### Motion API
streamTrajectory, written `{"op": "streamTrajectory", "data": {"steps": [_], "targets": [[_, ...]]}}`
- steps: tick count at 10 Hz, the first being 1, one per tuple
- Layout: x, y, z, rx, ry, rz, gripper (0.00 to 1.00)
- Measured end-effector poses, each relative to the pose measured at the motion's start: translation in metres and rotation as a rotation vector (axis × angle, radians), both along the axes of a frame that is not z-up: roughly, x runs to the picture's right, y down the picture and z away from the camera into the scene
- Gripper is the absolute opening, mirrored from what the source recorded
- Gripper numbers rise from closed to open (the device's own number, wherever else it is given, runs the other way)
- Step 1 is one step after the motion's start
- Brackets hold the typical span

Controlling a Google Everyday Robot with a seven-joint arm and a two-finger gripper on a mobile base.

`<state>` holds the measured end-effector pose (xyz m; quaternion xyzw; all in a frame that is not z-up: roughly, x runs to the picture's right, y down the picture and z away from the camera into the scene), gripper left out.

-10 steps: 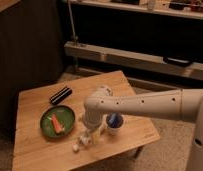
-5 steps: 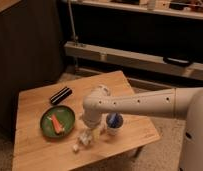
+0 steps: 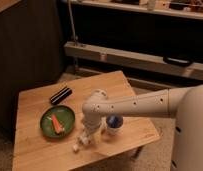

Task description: Place the bottle in the ceramic bowl

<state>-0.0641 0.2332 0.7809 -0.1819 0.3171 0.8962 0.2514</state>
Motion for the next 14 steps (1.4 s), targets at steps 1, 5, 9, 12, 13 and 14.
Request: {"op": "streamTrajectory", "data": {"steps": [1,5,9,12,13,14], "targets": [[0.001,0.002,0.001,-0.004,0.004,-0.002,0.8],[0.003,0.01,0.006,-0.024,0.019,-0.013,0.57],[0.002,0.006,0.007,-0.022,0.035,-0.012,0.54],[-0.009,-0.015,-0.014,0.021,0.021,-0.011,0.54],[-0.013,-0.023,-0.021,0.034,0.015,-0.012,0.54],[-0.017,-0.031,-0.028,0.045,0.017,-0.023,0.54]]}}
